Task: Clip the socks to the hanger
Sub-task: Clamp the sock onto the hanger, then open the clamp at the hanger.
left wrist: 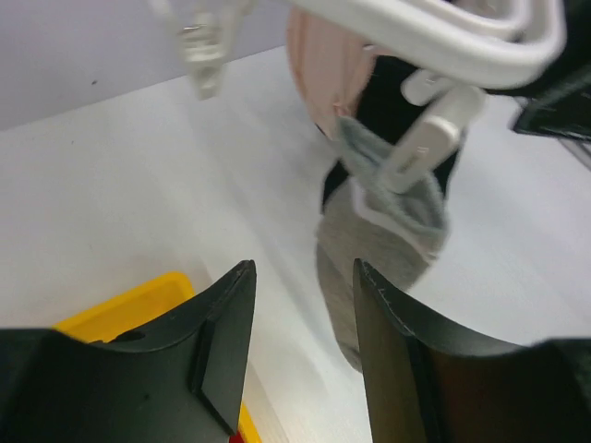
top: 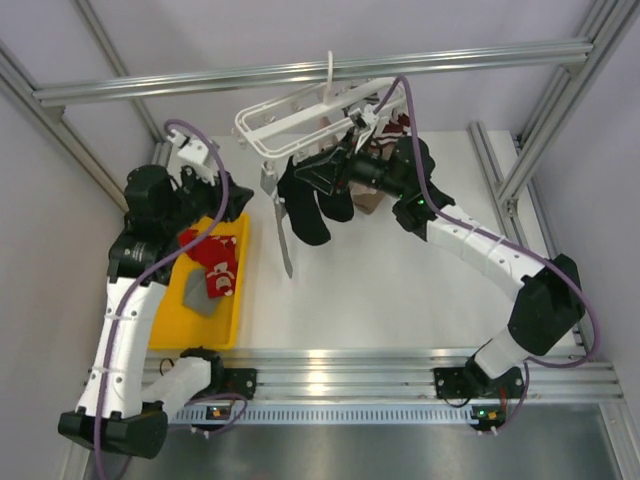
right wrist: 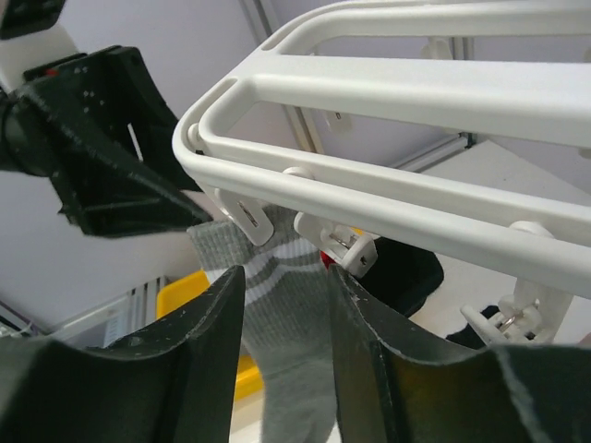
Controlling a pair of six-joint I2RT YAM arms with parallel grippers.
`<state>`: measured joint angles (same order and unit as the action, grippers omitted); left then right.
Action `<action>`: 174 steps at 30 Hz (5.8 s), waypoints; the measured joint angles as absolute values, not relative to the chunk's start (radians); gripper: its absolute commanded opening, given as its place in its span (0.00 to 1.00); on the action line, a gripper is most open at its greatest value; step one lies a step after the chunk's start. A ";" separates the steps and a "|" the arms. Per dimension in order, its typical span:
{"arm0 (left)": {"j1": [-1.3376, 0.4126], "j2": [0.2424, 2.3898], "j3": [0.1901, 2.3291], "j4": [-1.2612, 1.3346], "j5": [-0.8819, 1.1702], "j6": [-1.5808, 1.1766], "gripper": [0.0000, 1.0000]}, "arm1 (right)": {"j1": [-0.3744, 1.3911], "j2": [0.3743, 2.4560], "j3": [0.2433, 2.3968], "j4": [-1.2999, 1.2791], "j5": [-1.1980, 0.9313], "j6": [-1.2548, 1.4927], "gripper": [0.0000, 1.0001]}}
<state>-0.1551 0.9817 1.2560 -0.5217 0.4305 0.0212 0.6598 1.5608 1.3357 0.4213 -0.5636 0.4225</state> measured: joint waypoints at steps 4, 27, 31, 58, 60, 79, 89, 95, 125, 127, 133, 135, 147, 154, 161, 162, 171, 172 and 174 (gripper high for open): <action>0.046 1.007 1.262 -0.493 0.518 -0.097 0.52 | 0.660 1.538 1.327 0.399 -0.545 0.383 0.45; 0.081 1.230 1.031 0.346 0.886 -0.085 0.63 | 0.513 1.454 1.282 0.245 -0.466 0.313 0.48; 0.067 1.264 1.008 0.478 0.883 -0.122 0.61 | 0.507 1.431 1.282 0.245 -0.511 0.307 0.50; -0.021 1.203 1.029 0.481 0.959 -0.098 0.04 | 0.507 1.354 1.325 0.163 -0.593 0.244 0.52; -0.088 1.187 1.072 0.344 0.932 0.002 0.00 | 0.507 1.341 1.325 0.150 -0.590 0.237 0.52; -0.554 1.313 1.417 -0.381 0.562 0.363 0.00 | 0.432 1.174 1.325 0.055 -0.503 0.208 0.34; -0.585 1.282 1.458 -0.406 0.566 0.393 0.00 | 0.337 1.139 1.325 -0.072 -0.476 0.131 0.36; -0.624 1.281 1.476 -0.405 0.594 0.398 0.00 | 0.293 1.140 1.325 -0.082 -0.479 0.134 0.45; -0.810 1.384 1.578 -0.421 0.392 0.379 0.00 | 0.300 0.928 1.126 -0.048 -0.626 0.431 0.54; -0.825 1.384 1.578 -0.419 0.368 0.382 0.00 | 0.327 0.932 1.108 -0.044 -0.616 0.454 0.57; -0.877 1.384 1.581 -0.419 0.271 0.405 0.00 | 0.408 0.941 1.093 -0.014 -0.582 0.490 0.68; -0.891 1.385 1.586 -0.419 0.249 0.413 0.00 | 0.423 0.942 1.093 -0.004 -0.572 0.495 0.68; -0.913 1.407 1.608 -0.430 0.208 0.420 0.00 | 0.485 0.965 1.086 0.031 -0.490 0.506 0.68; -0.918 1.417 1.621 -0.444 0.193 0.421 0.00 | 0.515 0.970 1.086 0.024 -0.412 0.478 0.53; -0.921 1.420 1.625 -0.451 0.183 0.419 0.00 | 0.524 0.968 1.087 0.001 -0.390 0.451 0.28; -0.921 1.421 1.625 -0.454 0.182 0.419 0.00 | 0.524 0.968 1.087 -0.003 -0.388 0.444 0.20; -0.921 1.425 1.625 -0.479 0.159 0.405 0.32 | 0.525 0.962 1.087 -0.025 -0.359 0.400 0.00; -0.921 1.424 1.625 -0.480 0.162 0.403 0.36 | 0.524 0.962 1.087 -0.024 -0.359 0.400 0.00; -0.927 1.420 1.617 -0.482 0.172 0.396 0.45 | 0.518 0.961 1.087 -0.020 -0.360 0.403 0.00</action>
